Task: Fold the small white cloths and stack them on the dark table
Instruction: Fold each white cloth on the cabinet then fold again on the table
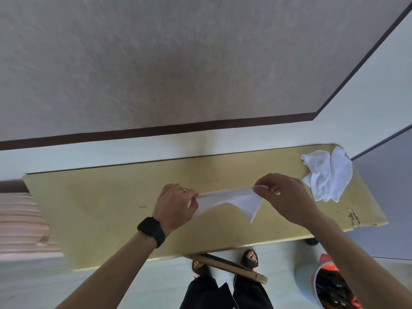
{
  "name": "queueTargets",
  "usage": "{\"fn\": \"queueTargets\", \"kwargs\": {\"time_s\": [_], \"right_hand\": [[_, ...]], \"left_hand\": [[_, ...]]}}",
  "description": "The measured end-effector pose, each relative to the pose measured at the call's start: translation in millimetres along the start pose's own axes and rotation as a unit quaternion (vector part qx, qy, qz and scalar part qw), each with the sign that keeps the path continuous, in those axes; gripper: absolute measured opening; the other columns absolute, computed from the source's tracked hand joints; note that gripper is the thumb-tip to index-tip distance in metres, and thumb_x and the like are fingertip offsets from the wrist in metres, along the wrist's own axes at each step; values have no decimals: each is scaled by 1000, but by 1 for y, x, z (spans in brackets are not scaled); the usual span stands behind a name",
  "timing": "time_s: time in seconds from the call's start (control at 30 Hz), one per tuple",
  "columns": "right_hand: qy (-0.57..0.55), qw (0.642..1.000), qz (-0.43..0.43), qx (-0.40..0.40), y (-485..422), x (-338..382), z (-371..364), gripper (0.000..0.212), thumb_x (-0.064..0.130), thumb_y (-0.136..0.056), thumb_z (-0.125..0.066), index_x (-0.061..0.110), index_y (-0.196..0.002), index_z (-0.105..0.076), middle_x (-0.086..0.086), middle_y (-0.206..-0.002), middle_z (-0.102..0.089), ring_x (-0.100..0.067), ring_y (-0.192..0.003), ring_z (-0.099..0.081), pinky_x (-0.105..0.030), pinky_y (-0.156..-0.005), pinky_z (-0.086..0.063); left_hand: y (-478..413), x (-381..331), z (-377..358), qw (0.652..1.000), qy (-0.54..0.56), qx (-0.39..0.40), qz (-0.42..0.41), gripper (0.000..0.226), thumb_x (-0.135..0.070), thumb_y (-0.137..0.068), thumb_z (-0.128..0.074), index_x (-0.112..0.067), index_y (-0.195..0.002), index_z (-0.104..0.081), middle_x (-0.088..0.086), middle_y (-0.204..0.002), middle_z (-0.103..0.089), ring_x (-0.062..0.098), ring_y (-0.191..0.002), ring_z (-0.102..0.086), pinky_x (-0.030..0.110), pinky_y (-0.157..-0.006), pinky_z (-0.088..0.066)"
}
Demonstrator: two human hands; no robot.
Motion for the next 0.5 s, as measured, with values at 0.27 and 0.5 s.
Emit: {"fn": "queueTargets", "kwargs": {"time_s": [0.27, 0.5], "right_hand": [[-28, 999, -14, 16, -6, 3, -32, 7, 29, -91, -67, 34, -88, -71, 19, -86, -68, 2, -82, -61, -12, -70, -45], [-22, 999, -36, 19, -6, -11, -35, 7, 27, -91, -66, 31, -88, -71, 17, -86, -67, 1, -81, -60, -14, -71, -46]], "left_hand": [[5, -4, -6, 994, 27, 102, 18, 18, -40, -98, -46, -22, -102, -46, -10, -74, -49, 16, -69, -46, 32, -90, -36], [12, 18, -5, 998, 0, 50, -25, 10, -30, -91, -63, -21, -97, -63, -6, -75, -68, 20, -69, -59, 39, -91, -47]]}}
Point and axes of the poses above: each hand's wrist, its own y-axis away from the middle knuckle, its own z-axis out of the back of the hand, x = y × z, the point moved 3 cm from there along -y, towards the middle knuckle
